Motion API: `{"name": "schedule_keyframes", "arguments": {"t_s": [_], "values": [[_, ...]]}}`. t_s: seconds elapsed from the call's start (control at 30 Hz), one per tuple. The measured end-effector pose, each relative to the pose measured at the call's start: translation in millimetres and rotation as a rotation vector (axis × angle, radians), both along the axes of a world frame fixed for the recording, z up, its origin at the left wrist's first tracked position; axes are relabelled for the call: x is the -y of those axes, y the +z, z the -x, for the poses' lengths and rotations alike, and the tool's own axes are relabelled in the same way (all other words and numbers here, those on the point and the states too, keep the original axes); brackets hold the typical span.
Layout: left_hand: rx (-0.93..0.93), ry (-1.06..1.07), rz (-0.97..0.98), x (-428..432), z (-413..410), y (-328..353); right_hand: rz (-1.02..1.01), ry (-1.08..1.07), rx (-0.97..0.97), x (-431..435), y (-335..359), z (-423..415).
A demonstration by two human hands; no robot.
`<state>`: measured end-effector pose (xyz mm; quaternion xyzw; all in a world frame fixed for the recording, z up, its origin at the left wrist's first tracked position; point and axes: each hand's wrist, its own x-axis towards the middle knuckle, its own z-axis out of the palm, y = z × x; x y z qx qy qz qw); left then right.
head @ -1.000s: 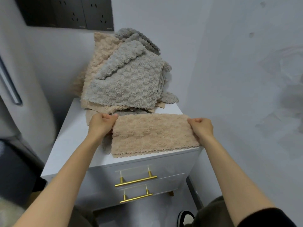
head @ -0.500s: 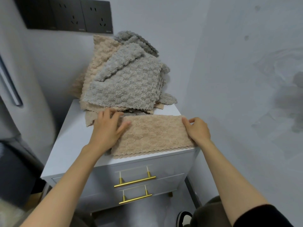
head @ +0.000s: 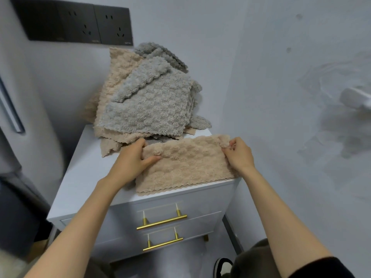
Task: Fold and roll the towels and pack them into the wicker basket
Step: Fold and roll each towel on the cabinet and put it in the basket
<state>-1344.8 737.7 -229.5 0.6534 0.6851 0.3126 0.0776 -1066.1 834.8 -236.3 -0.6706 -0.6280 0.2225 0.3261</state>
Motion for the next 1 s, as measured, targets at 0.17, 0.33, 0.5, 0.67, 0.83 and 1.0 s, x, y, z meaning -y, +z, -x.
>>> {"name": "schedule_keyframes", "arguments": {"t_s": [0.17,0.33,0.5,0.67,0.83,1.0], "values": [[0.318,-0.035,0.182,4,-5,14,-0.121,-0.068,-0.076,-4,20,-3],[0.808,-0.159,0.577,4,-25,15,-0.12,-0.152,-0.51,-21,26,11],[0.991,-0.168,0.725,0,-53,10,-0.134,-0.031,-0.565,-47,27,29],[0.783,-0.137,0.676,-4,-61,-2,-0.162,0.355,-0.38,-45,19,43],[0.439,-0.146,0.493,-4,-53,-6,-0.094,0.387,-0.175,-23,25,33],[-0.094,-0.077,0.265,2,-41,-13,0.0,0.587,0.096,28,24,19]]}}
